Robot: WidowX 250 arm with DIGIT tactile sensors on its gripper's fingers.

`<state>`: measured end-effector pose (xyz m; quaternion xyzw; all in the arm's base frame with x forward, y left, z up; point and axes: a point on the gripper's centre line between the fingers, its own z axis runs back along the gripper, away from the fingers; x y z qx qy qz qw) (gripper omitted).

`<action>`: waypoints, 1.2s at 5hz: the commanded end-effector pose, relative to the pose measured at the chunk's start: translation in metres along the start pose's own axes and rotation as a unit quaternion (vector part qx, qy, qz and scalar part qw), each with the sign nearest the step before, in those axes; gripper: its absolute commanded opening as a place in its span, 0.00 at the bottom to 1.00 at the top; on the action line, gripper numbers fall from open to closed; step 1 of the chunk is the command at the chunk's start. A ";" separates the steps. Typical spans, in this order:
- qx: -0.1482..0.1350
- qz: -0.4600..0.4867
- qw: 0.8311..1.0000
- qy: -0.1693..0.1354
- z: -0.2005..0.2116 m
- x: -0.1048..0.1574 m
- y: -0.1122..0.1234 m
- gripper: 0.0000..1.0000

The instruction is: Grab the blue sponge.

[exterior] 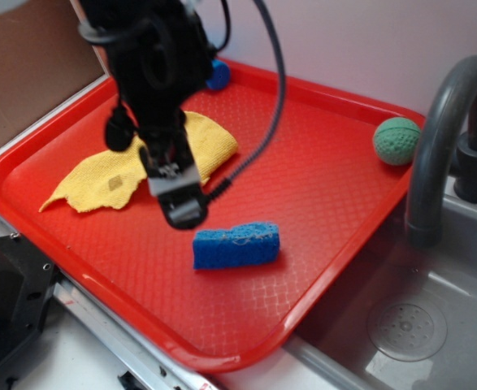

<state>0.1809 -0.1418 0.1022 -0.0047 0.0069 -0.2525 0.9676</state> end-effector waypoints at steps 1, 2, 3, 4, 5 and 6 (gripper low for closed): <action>0.006 -0.008 0.999 0.040 -0.041 0.004 -0.010 1.00; 0.012 -0.003 0.998 0.062 -0.056 0.001 -0.009 1.00; 0.005 0.008 0.997 0.071 -0.065 -0.002 0.000 1.00; 0.008 0.019 0.997 0.079 -0.072 -0.003 0.004 1.00; 0.005 0.017 0.996 0.087 -0.078 -0.003 0.004 1.00; 0.000 0.003 0.996 0.089 -0.080 -0.001 0.000 0.36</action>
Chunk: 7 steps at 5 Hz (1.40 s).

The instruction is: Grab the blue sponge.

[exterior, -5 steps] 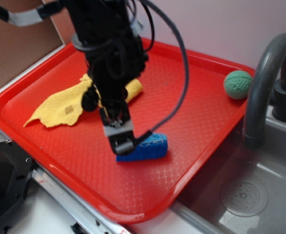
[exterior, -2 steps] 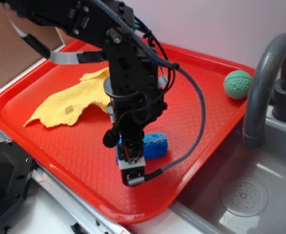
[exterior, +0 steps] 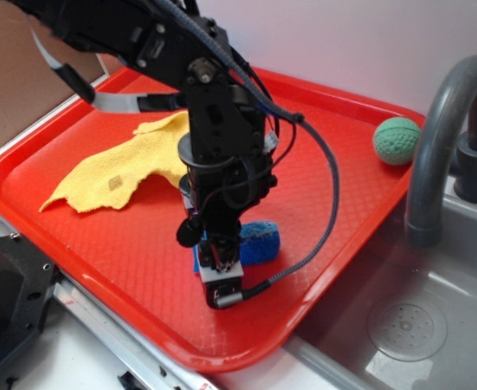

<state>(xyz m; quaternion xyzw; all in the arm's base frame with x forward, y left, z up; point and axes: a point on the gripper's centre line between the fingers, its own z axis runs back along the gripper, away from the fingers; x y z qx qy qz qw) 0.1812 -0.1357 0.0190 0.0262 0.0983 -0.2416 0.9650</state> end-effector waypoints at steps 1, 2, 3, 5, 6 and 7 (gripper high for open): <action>-0.005 -0.006 1.000 -0.010 0.004 -0.001 -0.008 0.00; -0.004 0.005 1.000 0.002 0.009 -0.003 -0.002 0.00; -0.016 0.048 0.998 -0.048 0.046 -0.021 0.015 0.00; -0.048 0.150 0.975 -0.158 0.130 -0.074 0.054 0.00; -0.067 0.209 0.954 -0.203 0.161 -0.116 0.072 0.00; -0.057 0.257 0.943 -0.202 0.165 -0.129 0.079 0.00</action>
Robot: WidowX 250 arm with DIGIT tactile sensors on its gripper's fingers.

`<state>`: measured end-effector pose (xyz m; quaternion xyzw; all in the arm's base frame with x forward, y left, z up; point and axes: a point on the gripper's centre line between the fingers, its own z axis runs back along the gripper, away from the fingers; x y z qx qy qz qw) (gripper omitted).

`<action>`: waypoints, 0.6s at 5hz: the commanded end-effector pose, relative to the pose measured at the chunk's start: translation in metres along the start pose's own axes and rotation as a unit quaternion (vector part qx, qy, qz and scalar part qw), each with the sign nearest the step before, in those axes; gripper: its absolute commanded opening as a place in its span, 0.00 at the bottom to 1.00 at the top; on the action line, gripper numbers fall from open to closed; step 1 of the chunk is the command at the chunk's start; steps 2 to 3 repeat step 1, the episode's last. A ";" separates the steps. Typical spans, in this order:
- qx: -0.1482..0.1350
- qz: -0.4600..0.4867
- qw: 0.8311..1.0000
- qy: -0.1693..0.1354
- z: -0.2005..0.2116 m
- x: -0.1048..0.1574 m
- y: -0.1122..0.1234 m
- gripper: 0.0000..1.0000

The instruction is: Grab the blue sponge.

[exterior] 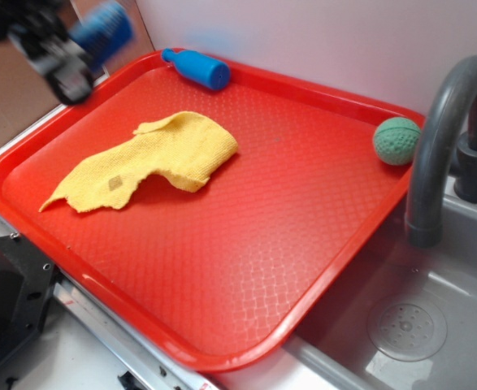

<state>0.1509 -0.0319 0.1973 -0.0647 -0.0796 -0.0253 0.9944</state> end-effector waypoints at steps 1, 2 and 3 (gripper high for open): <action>0.019 0.037 0.999 -0.003 0.006 -0.011 0.015 0.00; 0.019 0.037 0.999 -0.003 0.006 -0.011 0.015 0.00; 0.019 0.037 0.999 -0.003 0.006 -0.011 0.015 0.00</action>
